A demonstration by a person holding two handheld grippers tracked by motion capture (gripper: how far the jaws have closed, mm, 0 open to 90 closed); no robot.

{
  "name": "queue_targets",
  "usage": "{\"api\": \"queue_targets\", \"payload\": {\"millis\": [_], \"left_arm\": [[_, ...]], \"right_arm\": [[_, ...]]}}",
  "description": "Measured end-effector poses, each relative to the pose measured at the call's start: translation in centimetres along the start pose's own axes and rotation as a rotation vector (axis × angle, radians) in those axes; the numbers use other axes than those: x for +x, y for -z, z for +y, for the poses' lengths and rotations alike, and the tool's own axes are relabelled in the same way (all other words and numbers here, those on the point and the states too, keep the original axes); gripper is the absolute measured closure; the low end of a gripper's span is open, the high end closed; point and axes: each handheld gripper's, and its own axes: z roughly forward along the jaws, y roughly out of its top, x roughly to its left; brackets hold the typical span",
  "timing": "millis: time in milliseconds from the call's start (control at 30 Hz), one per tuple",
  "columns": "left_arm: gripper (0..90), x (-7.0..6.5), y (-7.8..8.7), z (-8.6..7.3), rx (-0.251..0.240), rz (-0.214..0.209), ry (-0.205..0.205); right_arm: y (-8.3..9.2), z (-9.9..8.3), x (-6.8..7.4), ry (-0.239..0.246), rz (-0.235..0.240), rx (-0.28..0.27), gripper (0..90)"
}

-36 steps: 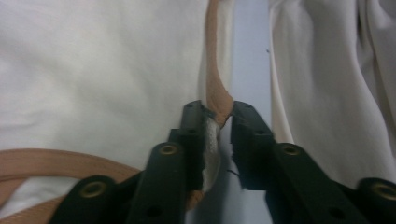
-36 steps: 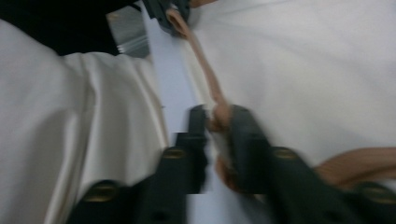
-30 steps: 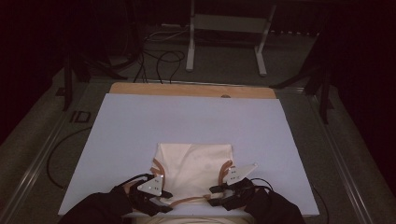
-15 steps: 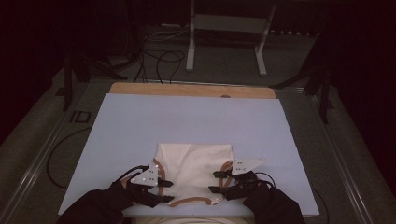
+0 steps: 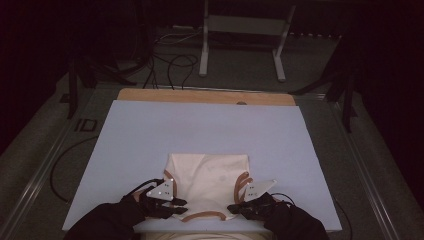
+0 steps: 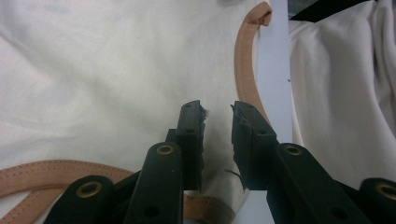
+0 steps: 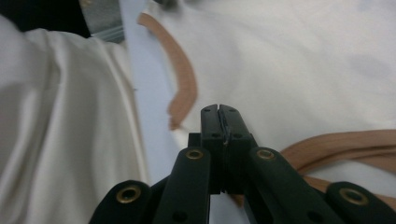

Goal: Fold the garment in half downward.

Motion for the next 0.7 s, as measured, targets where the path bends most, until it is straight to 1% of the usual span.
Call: {"api": "queue_targets", "payload": {"millis": [33,67,100,133,200,233,267,333,367,433,533,567,633,667,700], "left_arm": [[73.6,-0.1,-0.1,0.0,0.002,0.004,0.001],[73.6,-0.1,-0.1,0.0,0.000,0.002,-0.001],[73.6,0.0,-0.1,0.0,0.000,0.003,-0.001],[73.6,0.0,-0.1,0.0,0.001,0.003,-0.001],[73.6,-0.1,-0.1,0.0,0.000,0.004,-0.002],[73.6,0.0,-0.1,0.0,0.001,0.008,0.000],[73.5,0.0,0.0,-0.1,0.003,0.010,-0.001],[72.7,0.0,0.0,-0.1,0.004,0.010,0.000],[72.7,0.0,-0.1,-0.1,0.006,0.010,-0.001],[71.4,0.0,-0.2,-0.2,0.007,0.008,0.002],[71.4,0.1,-0.3,-0.3,0.020,0.004,0.002],[70.7,0.1,-0.3,-0.3,0.017,0.003,0.003],[70.0,0.1,-0.2,-0.2,0.010,0.006,0.001],[69.2,0.0,-0.1,-0.1,0.005,0.009,-0.001],[68.0,0.0,0.0,-0.1,-0.002,0.010,0.002]], "right_arm": [[0.1,0.0,0.2,0.004,0.021,-0.003,89.9],[0.1,-0.1,0.6,0.017,0.042,0.011,89.9],[-0.1,-0.3,0.8,0.026,0.040,0.022,89.9],[-0.2,-0.4,0.7,0.012,0.046,0.038,89.9],[-0.4,-0.5,0.7,0.008,0.041,0.038,89.9],[-0.4,-0.7,0.5,0.002,0.052,0.040,89.9],[-0.7,-0.9,0.6,0.032,0.034,0.062,90.0],[-0.7,-1.0,0.7,0.039,0.026,0.065,90.0],[-0.6,-1.0,0.8,0.043,0.030,0.070,90.0],[-0.6,-1.4,1.0,0.041,0.052,0.076,90.0],[-0.6,-1.5,1.1,0.034,0.056,0.073,90.0],[-0.6,-1.5,1.1,0.027,0.063,0.078,90.0],[-0.7,-1.4,1.1,0.040,0.080,0.075,90.0],[-0.6,-1.3,1.1,0.039,0.095,0.065,90.0],[-0.4,-1.1,1.1,0.037,0.091,0.056,89.8]]}}
